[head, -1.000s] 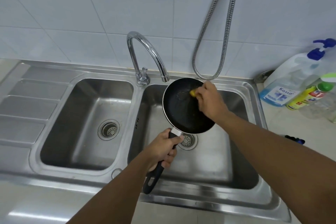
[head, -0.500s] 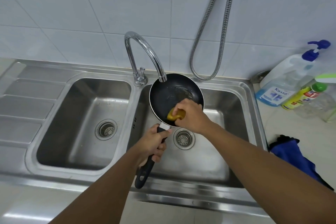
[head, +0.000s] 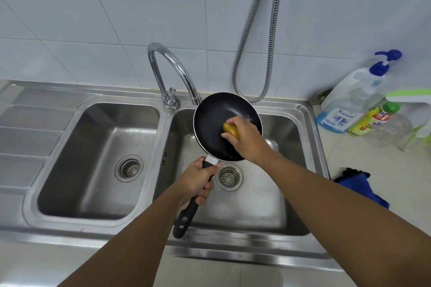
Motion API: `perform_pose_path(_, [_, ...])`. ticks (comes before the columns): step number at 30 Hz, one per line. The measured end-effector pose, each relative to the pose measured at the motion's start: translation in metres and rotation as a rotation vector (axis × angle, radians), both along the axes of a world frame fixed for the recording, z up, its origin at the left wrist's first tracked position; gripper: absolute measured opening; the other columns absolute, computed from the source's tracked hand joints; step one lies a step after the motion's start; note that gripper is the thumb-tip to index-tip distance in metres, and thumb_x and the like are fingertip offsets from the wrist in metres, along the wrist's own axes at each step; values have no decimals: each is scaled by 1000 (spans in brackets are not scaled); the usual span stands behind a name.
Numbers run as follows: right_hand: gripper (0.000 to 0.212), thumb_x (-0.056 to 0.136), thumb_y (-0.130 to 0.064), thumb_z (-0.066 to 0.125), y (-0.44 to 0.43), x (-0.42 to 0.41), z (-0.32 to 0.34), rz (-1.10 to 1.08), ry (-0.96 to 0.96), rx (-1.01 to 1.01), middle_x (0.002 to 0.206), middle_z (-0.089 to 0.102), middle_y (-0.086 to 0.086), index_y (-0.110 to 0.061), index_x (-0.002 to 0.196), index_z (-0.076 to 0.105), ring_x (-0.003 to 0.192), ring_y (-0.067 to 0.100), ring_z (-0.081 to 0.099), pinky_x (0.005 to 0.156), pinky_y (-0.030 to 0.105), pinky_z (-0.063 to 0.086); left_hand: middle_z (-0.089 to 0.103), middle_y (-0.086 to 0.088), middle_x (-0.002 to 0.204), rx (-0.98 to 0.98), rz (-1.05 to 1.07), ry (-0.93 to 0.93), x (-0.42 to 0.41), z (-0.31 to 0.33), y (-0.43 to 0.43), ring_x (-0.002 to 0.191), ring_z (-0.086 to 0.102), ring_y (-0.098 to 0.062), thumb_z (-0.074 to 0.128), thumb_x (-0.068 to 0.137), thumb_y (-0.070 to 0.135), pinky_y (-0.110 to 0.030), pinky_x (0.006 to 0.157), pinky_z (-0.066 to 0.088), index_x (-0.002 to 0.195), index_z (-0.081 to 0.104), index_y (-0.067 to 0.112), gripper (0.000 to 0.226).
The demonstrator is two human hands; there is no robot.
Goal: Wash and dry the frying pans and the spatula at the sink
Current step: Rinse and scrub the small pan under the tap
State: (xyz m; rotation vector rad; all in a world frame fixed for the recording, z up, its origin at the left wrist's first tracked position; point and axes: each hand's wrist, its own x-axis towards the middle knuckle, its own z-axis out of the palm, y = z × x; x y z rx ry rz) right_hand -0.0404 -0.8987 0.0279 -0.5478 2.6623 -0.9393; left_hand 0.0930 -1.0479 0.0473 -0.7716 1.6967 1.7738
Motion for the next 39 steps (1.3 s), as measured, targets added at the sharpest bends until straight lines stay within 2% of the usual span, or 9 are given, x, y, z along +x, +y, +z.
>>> perform_pose_path(3, [21,98,-36,57,13,-1,-4,-7,31,70,111,66,7,-21,109,65,104,29,63,90,37,50,40,3,53,-16,-21,-5,2,-1,8,41,28,-10,61,102,41,-19,39,24,99,48,20,25])
perform_pose_path(6, [25,103,-23,48,29,1,-4,-14,14,136,109,71,5,-15,105,72,100,27,66,77,27,46,40,3,53,-25,-40,-15,4,-3,19,42,28,-10,60,103,38,-19,40,23,99,47,19,24])
perform_pose_path(9, [30,104,-27,43,38,0,-3,-1,-5,211,101,71,7,-18,93,70,88,28,66,68,27,42,38,2,56,-24,-56,-27,5,-4,29,42,28,-10,58,103,37,-20,41,23,98,49,20,20])
perform_pose_path(18, [27,105,-27,40,14,-24,16,-4,-31,193,86,59,6,-15,86,55,80,26,54,72,30,36,39,2,57,17,-87,-54,12,-4,44,43,28,-10,57,104,38,-21,39,25,108,51,20,19])
perform_pose_path(23, [41,108,-33,32,12,-21,12,-110,-188,-38,76,58,0,-17,80,56,72,21,55,72,32,41,40,1,58,37,-81,-55,14,-5,42,44,28,-10,57,104,40,-22,39,25,109,52,21,20])
perform_pose_path(27, [29,104,-40,46,35,-14,-5,-150,-323,-74,101,62,2,-18,120,55,92,20,60,86,32,45,39,2,57,16,-51,-49,12,-9,41,42,27,-10,59,103,38,-21,40,24,103,51,22,18])
perform_pose_path(32, [29,94,-20,58,80,-17,-1,-468,-28,-298,123,44,3,-19,123,57,100,15,50,85,25,41,39,3,55,24,-21,-44,10,-12,40,42,28,-9,59,103,37,-19,38,25,102,51,22,17])
perform_pose_path(35, [36,90,-22,62,125,-22,-11,-594,175,-37,121,44,9,-19,125,54,98,22,49,77,23,42,39,3,55,23,-12,-43,10,-13,39,42,28,-9,59,103,37,-20,38,25,102,51,20,19])
perform_pose_path(39, [50,88,-25,71,183,-27,-41,-621,242,373,130,48,24,-5,128,49,117,41,46,98,50,40,38,1,56,30,7,-46,10,-12,37,43,27,-10,59,103,38,-20,39,24,105,50,18,22])
